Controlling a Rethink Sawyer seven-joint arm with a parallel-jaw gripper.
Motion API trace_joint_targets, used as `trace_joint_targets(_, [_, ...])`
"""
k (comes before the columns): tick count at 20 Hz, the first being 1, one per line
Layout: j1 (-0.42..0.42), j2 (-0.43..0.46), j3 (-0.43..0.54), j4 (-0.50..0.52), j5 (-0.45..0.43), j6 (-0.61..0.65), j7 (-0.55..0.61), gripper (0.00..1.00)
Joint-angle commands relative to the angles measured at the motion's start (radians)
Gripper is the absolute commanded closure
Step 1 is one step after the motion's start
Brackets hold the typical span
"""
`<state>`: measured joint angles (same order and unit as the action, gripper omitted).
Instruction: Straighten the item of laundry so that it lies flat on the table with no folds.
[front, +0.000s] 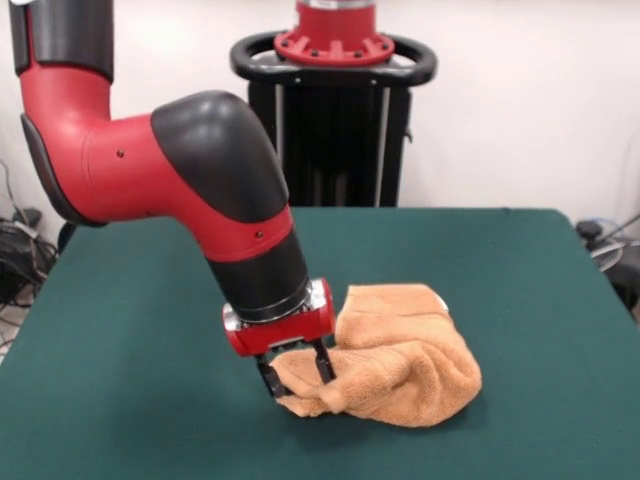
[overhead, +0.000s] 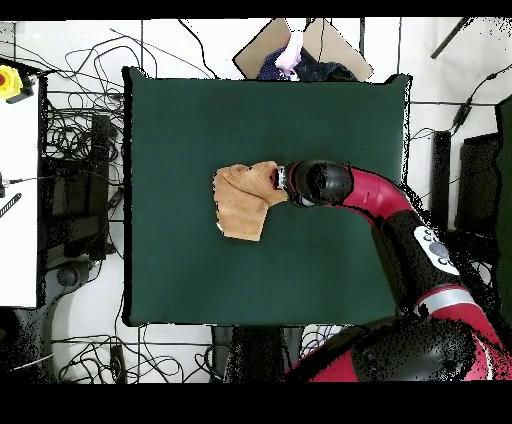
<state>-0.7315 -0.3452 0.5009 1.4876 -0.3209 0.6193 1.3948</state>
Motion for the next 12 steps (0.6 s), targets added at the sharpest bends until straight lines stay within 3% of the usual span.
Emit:
trace_joint_targets(1, [0.009, 0.037, 0.083, -0.058, -0.042, 0.135, -0.178, 0.00])
trace_joint_targets(12, [0.027, 0.036, 0.095, -0.038, -0.015, 0.172, -0.132, 0.00])
